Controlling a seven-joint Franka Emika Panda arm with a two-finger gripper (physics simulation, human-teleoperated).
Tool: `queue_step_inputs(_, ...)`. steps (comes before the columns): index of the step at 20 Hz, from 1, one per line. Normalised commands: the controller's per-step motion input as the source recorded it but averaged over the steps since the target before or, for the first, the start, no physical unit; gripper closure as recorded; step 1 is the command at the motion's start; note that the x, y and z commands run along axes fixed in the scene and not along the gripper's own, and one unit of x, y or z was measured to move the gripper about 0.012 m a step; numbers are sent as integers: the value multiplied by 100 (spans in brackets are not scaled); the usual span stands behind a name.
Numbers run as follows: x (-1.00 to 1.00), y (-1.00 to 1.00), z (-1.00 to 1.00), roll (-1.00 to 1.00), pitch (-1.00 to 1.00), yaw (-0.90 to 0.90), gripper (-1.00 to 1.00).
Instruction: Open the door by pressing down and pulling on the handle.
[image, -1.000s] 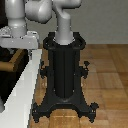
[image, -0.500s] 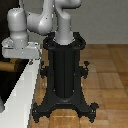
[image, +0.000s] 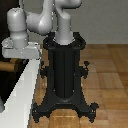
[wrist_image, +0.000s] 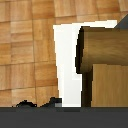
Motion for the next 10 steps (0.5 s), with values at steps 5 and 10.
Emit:
queue_step_inputs(5, 0, 0, -40, 0, -9, 0, 100)
queue_step_inputs(10, 0, 0, -80, 0, -9, 0, 100)
